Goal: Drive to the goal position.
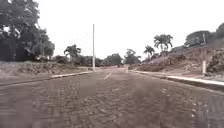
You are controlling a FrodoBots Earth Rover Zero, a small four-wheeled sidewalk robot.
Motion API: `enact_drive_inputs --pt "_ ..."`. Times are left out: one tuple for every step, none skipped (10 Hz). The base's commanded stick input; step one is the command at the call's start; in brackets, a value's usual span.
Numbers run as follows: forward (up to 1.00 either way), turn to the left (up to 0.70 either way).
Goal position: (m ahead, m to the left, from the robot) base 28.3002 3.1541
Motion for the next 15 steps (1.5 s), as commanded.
enact_drive_inputs --pt "1.00 0.00" --pt "1.00 0.00" --pt "1.00 0.00" --pt "1.00 0.00" --pt "1.00 0.00" --pt "1.00 0.00" --pt "1.00 0.00" --pt "1.00 0.00" --pt "1.00 0.00" --pt "1.00 0.00" --pt "1.00 0.00" --pt "1.00 0.00" --pt "1.00 0.00" --pt "1.00 0.00" --pt "1.00 0.00"
